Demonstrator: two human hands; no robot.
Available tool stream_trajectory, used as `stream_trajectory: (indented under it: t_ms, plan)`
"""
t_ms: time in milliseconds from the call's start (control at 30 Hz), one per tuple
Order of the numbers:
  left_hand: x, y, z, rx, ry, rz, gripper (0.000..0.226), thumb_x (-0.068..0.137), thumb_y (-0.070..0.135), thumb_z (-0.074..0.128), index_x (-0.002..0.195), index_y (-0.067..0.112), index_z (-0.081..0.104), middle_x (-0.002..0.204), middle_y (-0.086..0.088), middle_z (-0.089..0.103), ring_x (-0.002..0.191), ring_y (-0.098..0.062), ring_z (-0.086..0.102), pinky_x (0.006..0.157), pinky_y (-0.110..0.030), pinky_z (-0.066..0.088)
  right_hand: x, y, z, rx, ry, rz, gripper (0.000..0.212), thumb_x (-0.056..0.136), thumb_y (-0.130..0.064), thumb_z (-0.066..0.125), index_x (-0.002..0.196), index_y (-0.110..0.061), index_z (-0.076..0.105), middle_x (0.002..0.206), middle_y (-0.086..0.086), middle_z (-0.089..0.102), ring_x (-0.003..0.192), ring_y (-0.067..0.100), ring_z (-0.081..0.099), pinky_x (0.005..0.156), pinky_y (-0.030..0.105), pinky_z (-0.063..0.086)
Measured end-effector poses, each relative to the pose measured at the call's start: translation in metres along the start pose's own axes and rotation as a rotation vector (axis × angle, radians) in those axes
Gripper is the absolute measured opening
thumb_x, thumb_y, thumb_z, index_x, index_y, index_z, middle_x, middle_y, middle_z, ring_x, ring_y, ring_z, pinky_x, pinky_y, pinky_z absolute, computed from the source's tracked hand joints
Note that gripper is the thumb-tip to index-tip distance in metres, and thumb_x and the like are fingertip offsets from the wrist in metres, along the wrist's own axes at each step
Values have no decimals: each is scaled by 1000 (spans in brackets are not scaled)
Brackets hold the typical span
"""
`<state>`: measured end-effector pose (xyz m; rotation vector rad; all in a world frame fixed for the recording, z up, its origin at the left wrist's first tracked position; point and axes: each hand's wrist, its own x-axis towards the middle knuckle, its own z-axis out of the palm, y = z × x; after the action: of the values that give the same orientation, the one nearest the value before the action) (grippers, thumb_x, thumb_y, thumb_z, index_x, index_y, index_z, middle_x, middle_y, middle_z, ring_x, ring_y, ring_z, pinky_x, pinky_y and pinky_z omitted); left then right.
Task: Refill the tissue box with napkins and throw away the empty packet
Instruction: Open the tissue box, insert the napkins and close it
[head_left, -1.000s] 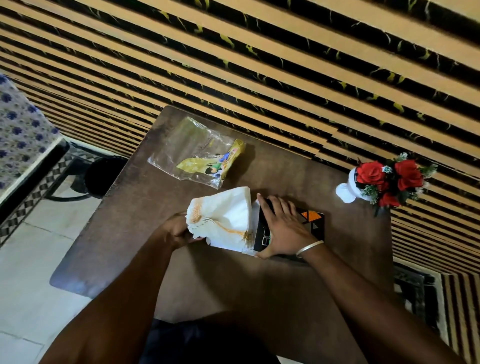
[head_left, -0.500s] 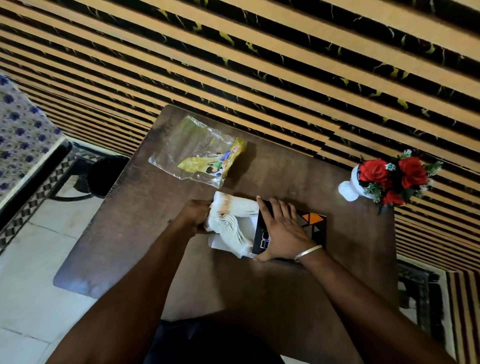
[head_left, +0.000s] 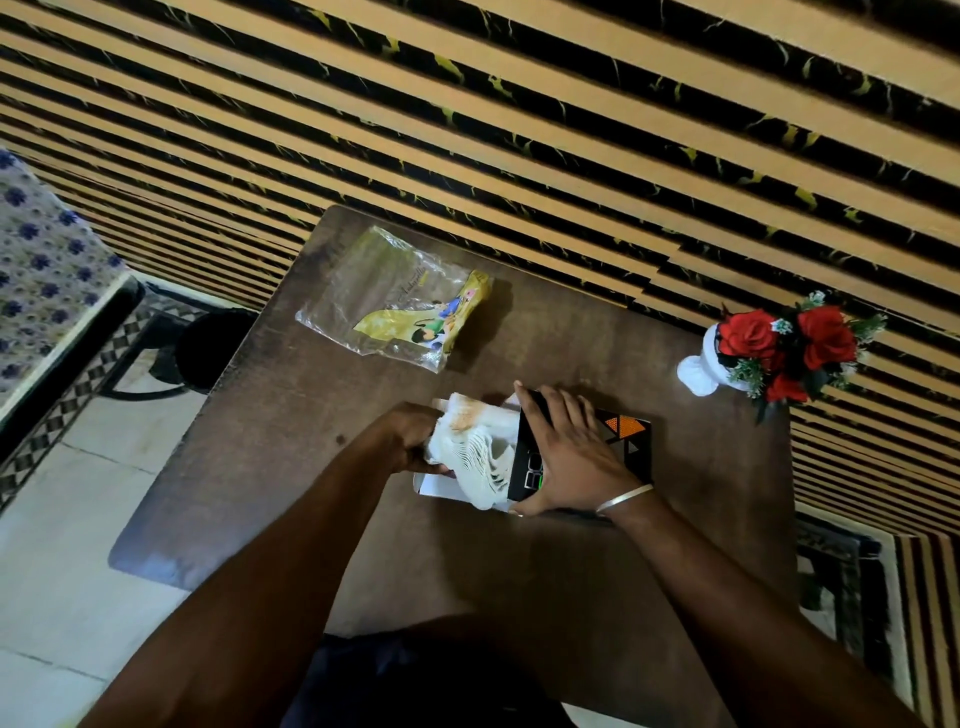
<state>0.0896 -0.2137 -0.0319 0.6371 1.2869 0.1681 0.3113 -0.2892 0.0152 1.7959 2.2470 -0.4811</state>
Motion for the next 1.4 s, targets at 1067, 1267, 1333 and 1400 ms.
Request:
stream_trajectory:
  t_ms: [1067,1267,1333,1400]
  plan:
    - [33,-44,67,757,134,724,68,76,27,55,140,7,46,135,-13,55,115,-29,59,88,-30,46,4,-6,12,37,-23,33,148,44,-84,68,155,-30,-14,159,17,16,150,36,13,121,60,8]
    - [35,-61,46,1435,236,980,66,83,43,45,139,8,44,142,-13,51,121,-32,47,93,-43,47,6,-5,15,12,-24,42,149,45,-86,66,156,-25,-13,163,17,9,152,33,5,122,58,4]
    - [33,-62,42,1481,292,1022,57,87,45,47,131,8,49,132,-14,57,115,-31,50,91,-43,47,6,-4,16,9,-35,40,149,46,-86,65,156,-25,-14,163,17,7,152,34,3,122,58,4]
    - [30,-61,41,1443,379,1052,40,89,42,48,115,12,53,114,-12,59,99,-30,54,84,-42,44,6,-5,16,12,-43,41,149,46,-86,66,155,-26,-15,164,18,6,152,34,2,122,58,4]
